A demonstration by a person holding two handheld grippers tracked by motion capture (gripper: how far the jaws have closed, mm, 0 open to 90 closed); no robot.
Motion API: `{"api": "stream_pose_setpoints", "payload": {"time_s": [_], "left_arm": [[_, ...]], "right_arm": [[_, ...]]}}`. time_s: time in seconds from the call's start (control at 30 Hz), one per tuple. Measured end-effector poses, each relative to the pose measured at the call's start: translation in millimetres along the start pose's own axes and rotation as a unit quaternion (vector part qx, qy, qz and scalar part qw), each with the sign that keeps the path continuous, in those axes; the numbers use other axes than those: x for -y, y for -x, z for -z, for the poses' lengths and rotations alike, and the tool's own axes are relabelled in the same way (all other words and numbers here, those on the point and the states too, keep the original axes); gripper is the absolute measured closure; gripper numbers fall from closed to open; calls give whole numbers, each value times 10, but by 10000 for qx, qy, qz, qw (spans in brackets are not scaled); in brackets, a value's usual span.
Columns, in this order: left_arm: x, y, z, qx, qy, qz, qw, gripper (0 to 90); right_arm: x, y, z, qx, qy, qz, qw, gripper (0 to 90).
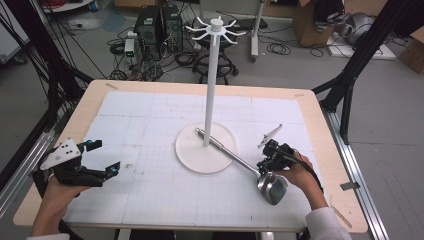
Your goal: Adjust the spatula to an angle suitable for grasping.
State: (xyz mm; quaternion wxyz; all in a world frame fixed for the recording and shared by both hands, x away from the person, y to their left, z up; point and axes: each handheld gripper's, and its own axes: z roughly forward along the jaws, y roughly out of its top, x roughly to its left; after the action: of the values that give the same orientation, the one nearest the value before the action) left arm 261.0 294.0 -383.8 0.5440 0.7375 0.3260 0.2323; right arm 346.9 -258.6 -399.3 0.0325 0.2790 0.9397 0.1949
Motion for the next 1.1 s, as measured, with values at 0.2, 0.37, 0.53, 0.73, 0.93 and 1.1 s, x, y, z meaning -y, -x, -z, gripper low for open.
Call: {"api": "stream_pose_setpoints", "payload": {"time_s": [0.2,0.37,0.53,0.73,0.93,1.1], "left_arm": [[-8,10,-1,26,-3,-24,10000,18],[-17,19,7,18,1,-43,10000,17],[-20,20,13,25,10,-52,10000,18],[-26,22,16,15,24,-62,10000,18],[-29,26,12,26,13,-68,10000,17],[-29,28,14,37,15,-64,10000,17]], "right_arm": [[68,-35,28,-32,-28,-16,10000,898],[127,-62,52,-56,-61,16,10000,898],[173,-90,79,-16,-76,71,9999,898],[181,-89,167,40,77,-77,9999,897],[135,-119,321,160,309,-57,9994,846],[74,-138,404,127,493,-125,9986,673]]}}
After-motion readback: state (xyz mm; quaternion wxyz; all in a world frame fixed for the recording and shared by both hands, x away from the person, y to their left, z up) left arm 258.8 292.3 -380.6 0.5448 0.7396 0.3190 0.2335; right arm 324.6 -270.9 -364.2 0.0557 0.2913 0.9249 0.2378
